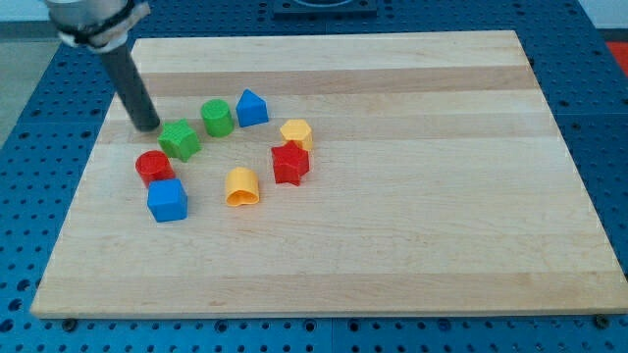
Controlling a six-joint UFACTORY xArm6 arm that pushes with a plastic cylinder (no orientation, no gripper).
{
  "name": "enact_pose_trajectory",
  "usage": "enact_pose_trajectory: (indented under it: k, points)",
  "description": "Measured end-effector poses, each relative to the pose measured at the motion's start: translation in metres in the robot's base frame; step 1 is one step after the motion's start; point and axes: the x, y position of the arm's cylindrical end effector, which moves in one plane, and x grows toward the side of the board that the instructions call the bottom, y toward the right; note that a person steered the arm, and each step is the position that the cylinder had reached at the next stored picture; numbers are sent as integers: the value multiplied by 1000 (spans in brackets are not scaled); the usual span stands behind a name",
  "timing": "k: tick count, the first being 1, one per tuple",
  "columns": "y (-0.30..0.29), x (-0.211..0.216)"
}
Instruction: Move the blue triangle slightly to the right
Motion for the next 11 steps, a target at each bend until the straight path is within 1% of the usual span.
enact_pose_trajectory:
  k: [1, 2, 4, 5, 6, 7, 8, 9, 10, 11]
  points:
    - [63, -31]
    - [132, -30]
    - [183, -21]
    - [176, -73]
    - [130, -71]
    - [105, -43]
    - [108, -25]
    - [139, -17]
    - [155, -11]
    - [202, -17]
